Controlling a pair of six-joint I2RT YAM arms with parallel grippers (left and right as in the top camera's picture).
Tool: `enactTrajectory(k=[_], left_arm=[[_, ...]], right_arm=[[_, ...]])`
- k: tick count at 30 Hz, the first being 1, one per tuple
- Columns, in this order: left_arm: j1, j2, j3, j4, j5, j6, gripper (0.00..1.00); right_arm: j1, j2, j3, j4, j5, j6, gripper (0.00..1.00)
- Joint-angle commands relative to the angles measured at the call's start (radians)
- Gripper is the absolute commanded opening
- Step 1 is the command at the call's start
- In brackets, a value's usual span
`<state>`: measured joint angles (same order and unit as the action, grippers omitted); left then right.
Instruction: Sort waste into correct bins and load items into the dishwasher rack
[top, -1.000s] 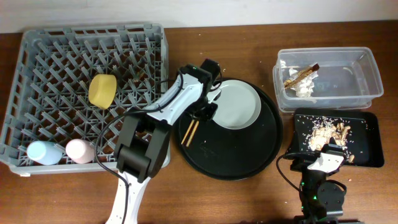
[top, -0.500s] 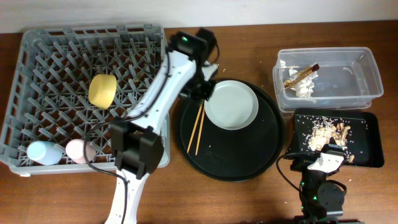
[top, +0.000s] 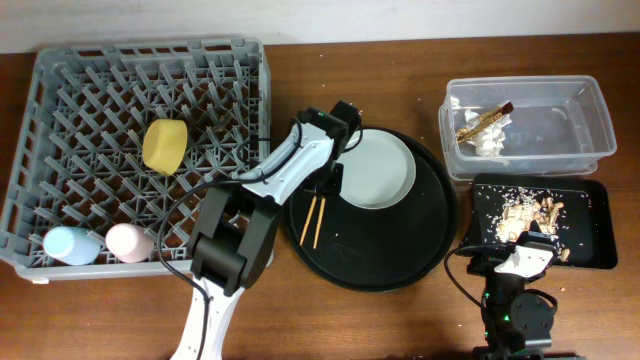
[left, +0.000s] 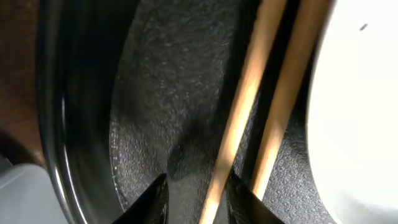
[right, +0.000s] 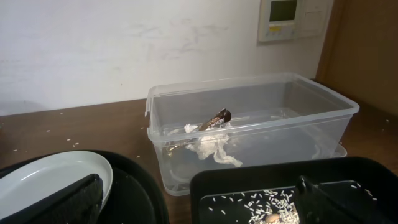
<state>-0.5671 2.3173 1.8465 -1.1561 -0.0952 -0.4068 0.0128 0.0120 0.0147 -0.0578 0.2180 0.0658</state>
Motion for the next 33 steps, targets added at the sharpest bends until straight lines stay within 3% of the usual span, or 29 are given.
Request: enactTrajectory(k=[1, 3, 4, 10, 14, 16, 19, 22, 26, 31, 33], left_arm=[[0.005, 0.023, -0.032, 0.027, -0.01, -0.003, 0.2], [0.005, 0.023, -0.032, 0.021, -0.006, 0.007, 0.04], [0.014, 0.02, -0.027, 0.01, -0.004, 0.012, 0.02], [0.117, -0.105, 0.076, -0.086, 0.077, 0.087, 0.01], [0.14, -0.252, 0.167, -0.153, 0.075, 0.163, 0.07], [0.145, -0.303, 0.167, -0.172, -0.016, 0.175, 0.08], [0.196, -0.295, 0.151, -0.167, -0.175, 0.105, 0.08], [0.245, -0.225, 0.106, -0.1, -0.169, 0.105, 0.11], [0.268, -0.18, 0.122, -0.103, -0.08, 0.117, 0.21], [0.239, -0.209, 0.193, -0.18, 0.183, 0.148, 0.4], [0.191, -0.204, 0.165, -0.161, 0.16, 0.145, 0.41]], right_arm=[[-0.005, -0.006, -0.009, -0.002, -0.002, -0.006, 0.98], [-0.005, -0.006, -0.009, -0.002, -0.002, -0.006, 0.98], [-0.005, -0.006, -0.009, -0.002, -0.002, -0.006, 0.99], [-0.005, -0.006, -0.009, -0.002, -0.002, -0.006, 0.98], [-0.005, -0.006, -0.009, -0.002, -0.002, -0.006, 0.98], [-0.005, -0.006, -0.009, -0.002, -0.002, -0.006, 0.98], [-0.005, -0.006, -0.009, -0.002, -0.002, -0.006, 0.98], [-0.005, -0.006, -0.009, -0.002, -0.002, -0.006, 0.98], [-0.005, -0.006, -0.009, -0.002, -0.002, -0.006, 0.98], [-0.005, -0.006, -0.009, -0.002, -0.002, -0.006, 0.98], [-0.005, -0.006, -0.009, -0.002, -0.002, -0.006, 0.98]])
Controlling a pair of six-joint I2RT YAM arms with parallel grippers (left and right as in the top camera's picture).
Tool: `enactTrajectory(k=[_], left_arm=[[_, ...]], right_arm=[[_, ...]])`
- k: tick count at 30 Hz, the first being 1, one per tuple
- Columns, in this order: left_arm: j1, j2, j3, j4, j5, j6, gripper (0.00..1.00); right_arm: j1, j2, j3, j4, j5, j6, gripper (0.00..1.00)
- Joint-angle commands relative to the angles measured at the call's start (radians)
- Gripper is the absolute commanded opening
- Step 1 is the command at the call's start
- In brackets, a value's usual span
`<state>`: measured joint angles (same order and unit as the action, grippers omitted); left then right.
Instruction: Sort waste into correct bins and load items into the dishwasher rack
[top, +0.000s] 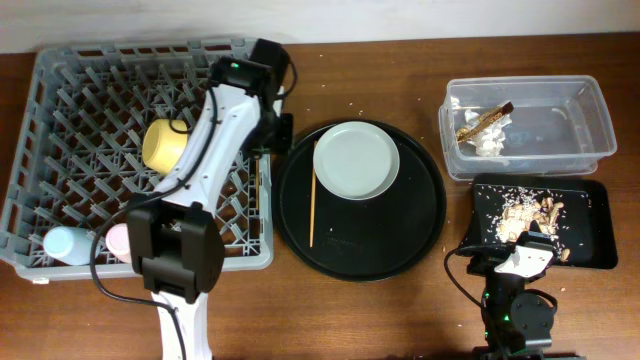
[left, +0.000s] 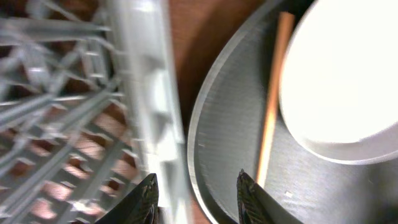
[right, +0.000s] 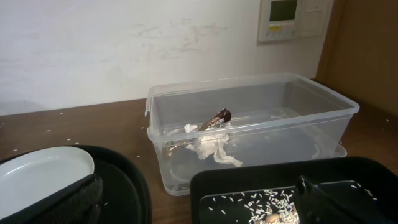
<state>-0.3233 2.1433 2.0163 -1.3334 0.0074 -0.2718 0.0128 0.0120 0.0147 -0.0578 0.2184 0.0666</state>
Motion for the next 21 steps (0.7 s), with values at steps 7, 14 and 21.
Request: enactTrajectory(k=[7, 14, 21], left_arm=[[-0.185, -0.03, -0.413, 0.34, -0.001, -0.209, 0.41], [-0.196, -0.03, -0.554, 0.484, 0.004, -0.202, 0.11], [-0.186, -0.039, -0.222, 0.15, -0.05, -0.119, 0.0]], right_arm=[[-0.005, -0.006, -0.009, -0.002, -0.002, -0.007, 0.98], [-0.005, -0.006, -0.009, -0.002, -0.002, -0.007, 0.98], [-0.005, -0.006, -0.009, -0.002, -0.002, -0.007, 0.99]])
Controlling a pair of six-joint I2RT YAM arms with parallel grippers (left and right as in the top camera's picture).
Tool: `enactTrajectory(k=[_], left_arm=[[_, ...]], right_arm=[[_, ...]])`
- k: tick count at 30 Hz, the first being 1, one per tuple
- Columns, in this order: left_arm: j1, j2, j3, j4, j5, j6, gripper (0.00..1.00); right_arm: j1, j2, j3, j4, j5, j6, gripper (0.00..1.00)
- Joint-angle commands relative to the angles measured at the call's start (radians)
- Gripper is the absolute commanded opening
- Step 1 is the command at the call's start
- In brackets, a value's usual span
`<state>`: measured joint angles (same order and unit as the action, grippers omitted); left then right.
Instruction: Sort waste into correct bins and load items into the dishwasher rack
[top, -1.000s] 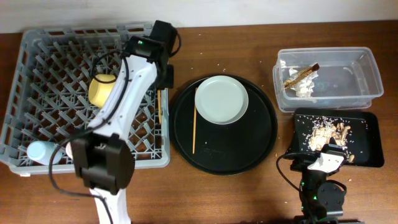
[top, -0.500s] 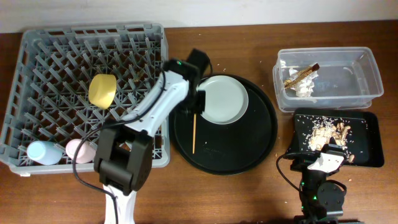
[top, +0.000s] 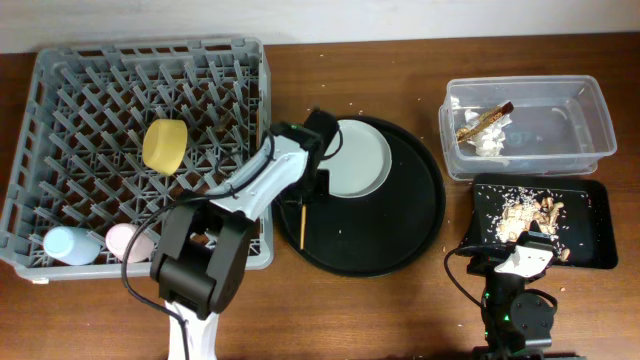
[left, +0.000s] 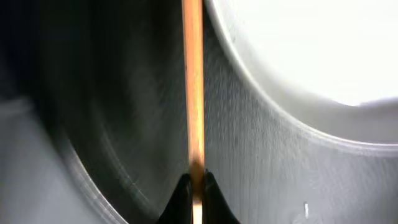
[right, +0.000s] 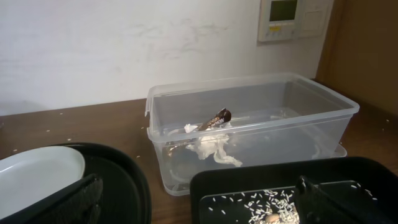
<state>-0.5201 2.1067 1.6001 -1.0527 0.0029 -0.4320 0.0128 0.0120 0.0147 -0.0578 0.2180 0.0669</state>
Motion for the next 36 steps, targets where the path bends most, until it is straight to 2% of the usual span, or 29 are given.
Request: enactTrajectory(k=[1, 3, 4, 5, 8, 10, 11, 12, 13, 16, 18, 20, 21, 25, 27, 31, 34, 36], left_arm=[[0.016, -0.003, 0.281, -0.205, -0.075, 0.041, 0.0], [0.028, -0.003, 0.443, -0.327, -0.111, 0.067, 0.0], [0.034, -0.003, 0.494, -0.377, -0.164, 0.066, 0.0], [0.07, -0.003, 0.546, -0.437, -0.283, 0.058, 0.0], [0.153, 0.006, 0.539, -0.425, -0.29, 0.059, 0.02], [0.22, 0.022, 0.504, -0.385, -0.233, 0.064, 0.03], [0.231, 0.025, 0.469, -0.343, -0.176, 0.107, 0.05], [0.231, 0.025, 0.412, -0.299, -0.143, 0.132, 0.2], [0.229, 0.025, 0.375, -0.278, -0.144, 0.136, 0.24], [0.229, 0.024, 0.344, -0.273, -0.111, 0.17, 0.24], [0.22, 0.007, 0.446, -0.336, 0.006, 0.17, 0.24], [0.165, -0.007, 0.525, -0.267, 0.154, 0.19, 0.26], [0.135, -0.003, 0.523, -0.224, 0.162, 0.211, 0.3], [0.083, 0.1, 0.519, -0.156, 0.155, 0.201, 0.31], [0.093, 0.193, 0.519, -0.117, 0.155, 0.198, 0.34], [0.113, 0.318, 0.519, -0.114, 0.159, 0.187, 0.34], [0.111, 0.335, 0.519, -0.117, 0.159, 0.187, 0.33], [0.109, 0.335, 0.519, -0.108, 0.196, 0.187, 0.21]], right_arm=[[-0.005, -0.006, -0.009, -0.002, -0.002, -0.008, 0.98], [-0.005, -0.006, -0.009, -0.002, -0.002, -0.008, 0.98], [-0.005, -0.006, -0.009, -0.002, -0.002, -0.008, 0.98], [-0.005, -0.006, -0.009, -0.002, -0.002, -0.008, 0.98], [-0.005, -0.006, -0.009, -0.002, -0.002, -0.008, 0.99], [-0.005, -0.006, -0.009, -0.002, -0.002, -0.008, 0.98], [-0.005, -0.006, -0.009, -0.002, -0.002, -0.008, 0.99], [-0.005, -0.006, -0.009, -0.002, -0.002, -0.008, 0.98], [-0.005, -0.006, -0.009, -0.002, -0.002, -0.008, 0.98], [-0.005, -0.006, -0.009, -0.002, -0.002, -0.008, 0.98], [-0.005, -0.006, -0.009, -0.002, -0.002, -0.008, 0.98], [-0.005, -0.006, -0.009, -0.002, -0.002, -0.008, 0.98], [-0.005, -0.006, -0.009, -0.002, -0.002, -0.008, 0.98], [-0.005, -0.006, -0.009, -0.002, -0.002, -0.008, 0.99], [-0.005, -0.006, -0.009, -0.002, -0.002, -0.008, 0.98], [-0.005, -0.006, -0.009, -0.002, -0.002, -0.008, 0.98], [-0.005, -0.006, -0.009, -0.002, -0.002, -0.008, 0.98], [-0.005, -0.006, -0.009, -0.002, -0.002, -0.008, 0.99]])
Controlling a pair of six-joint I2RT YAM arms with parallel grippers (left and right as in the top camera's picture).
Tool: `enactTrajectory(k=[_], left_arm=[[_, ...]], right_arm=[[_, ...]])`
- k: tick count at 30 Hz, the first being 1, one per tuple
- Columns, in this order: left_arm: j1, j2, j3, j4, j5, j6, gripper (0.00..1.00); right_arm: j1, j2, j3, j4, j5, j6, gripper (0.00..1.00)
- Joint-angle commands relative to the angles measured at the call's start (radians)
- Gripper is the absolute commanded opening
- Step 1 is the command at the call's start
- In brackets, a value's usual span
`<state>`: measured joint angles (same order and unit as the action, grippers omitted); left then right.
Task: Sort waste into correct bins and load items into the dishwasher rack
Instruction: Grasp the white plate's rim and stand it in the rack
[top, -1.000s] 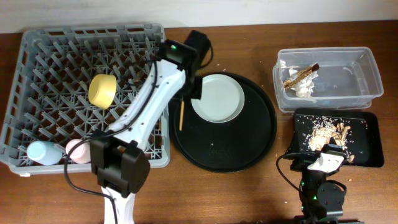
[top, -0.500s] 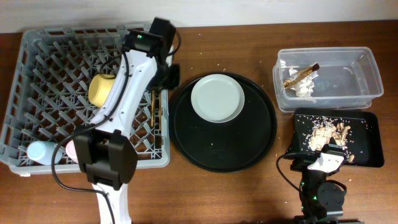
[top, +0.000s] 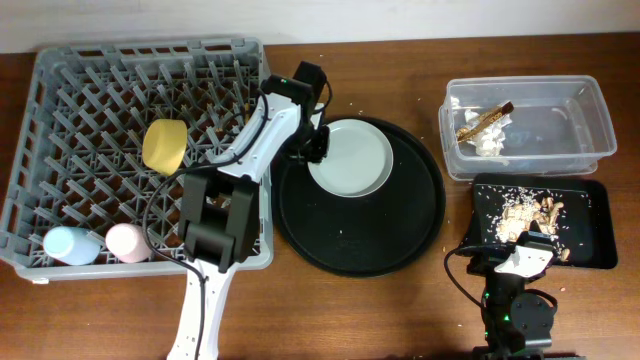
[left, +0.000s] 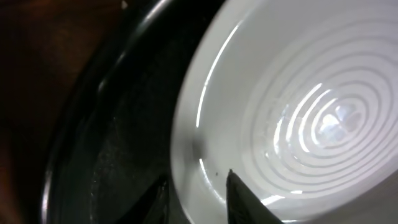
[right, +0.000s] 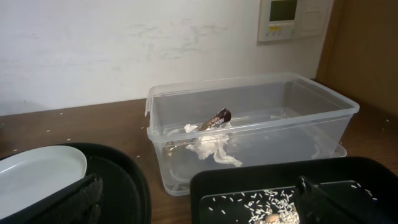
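Observation:
A white plate (top: 352, 158) lies on the round black tray (top: 400, 250). My left gripper (top: 312, 142) is at the plate's left edge. In the left wrist view its fingers (left: 239, 199) stand apart astride the plate's (left: 298, 112) rim; the gripper (left: 196, 202) is open. The grey dishwasher rack (top: 60, 70) holds a yellow cup (top: 165, 145), a blue cup (top: 68, 245) and a pink cup (top: 128, 243). No chopstick shows in any view. My right gripper (right: 199, 205) rests open at the front right, over the black food tray (right: 249, 180).
A clear bin (top: 590, 110) at the back right holds a brown wrapper (top: 482, 118) and crumpled tissue (right: 211, 146). The rectangular black tray (top: 590, 190) in front of it carries rice and food scraps (top: 535, 210). Rice grains dot the wooden table.
My left gripper was shut on a chopstick on the tray's left side. It is now farther back, open astride the plate's rim, and the chopstick is gone from the tray.
Two chopsticks lay on the tray with my left gripper open around one. Then one remained while the gripper was at the rack's edge. Then it was shut on the second. Now the tray holds only the plate. The right arm stayed still.

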<state>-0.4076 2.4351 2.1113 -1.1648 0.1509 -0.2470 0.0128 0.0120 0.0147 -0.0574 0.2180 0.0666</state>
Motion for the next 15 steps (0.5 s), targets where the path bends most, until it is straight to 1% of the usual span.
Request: enactTrajectory(k=[1, 2, 3, 7, 9, 10, 12, 15], left_arm=[[-0.004, 0.007, 0.008, 0.006, 0.084, 0.003, 0.06], [-0.004, 0.007, 0.008, 0.006, 0.11, 0.003, 0.0], [-0.002, 0.007, 0.008, 0.01, 0.142, 0.026, 0.0], [0.049, -0.021, 0.033, 0.0, 0.264, 0.046, 0.0], [0.071, -0.077, 0.048, -0.006, 0.278, 0.063, 0.0], [0.072, -0.111, 0.048, -0.026, 0.279, 0.09, 0.0], [0.077, -0.154, 0.048, -0.048, 0.288, 0.093, 0.0], [0.113, -0.295, 0.048, -0.053, 0.289, 0.107, 0.0]], right_arm=[[-0.005, -0.006, -0.009, -0.002, -0.002, -0.007, 0.99], [-0.005, -0.006, -0.009, -0.002, -0.002, -0.007, 0.99], [-0.005, -0.006, -0.009, -0.002, -0.002, -0.007, 0.99], [-0.005, -0.006, -0.009, -0.002, -0.002, -0.007, 0.98], [-0.005, -0.006, -0.009, -0.002, -0.002, -0.007, 0.99], [-0.005, -0.006, -0.009, -0.002, -0.002, -0.007, 0.98], [-0.005, -0.006, -0.009, -0.002, -0.002, -0.007, 0.98], [-0.005, -0.006, -0.009, -0.002, -0.002, -0.007, 0.98]])
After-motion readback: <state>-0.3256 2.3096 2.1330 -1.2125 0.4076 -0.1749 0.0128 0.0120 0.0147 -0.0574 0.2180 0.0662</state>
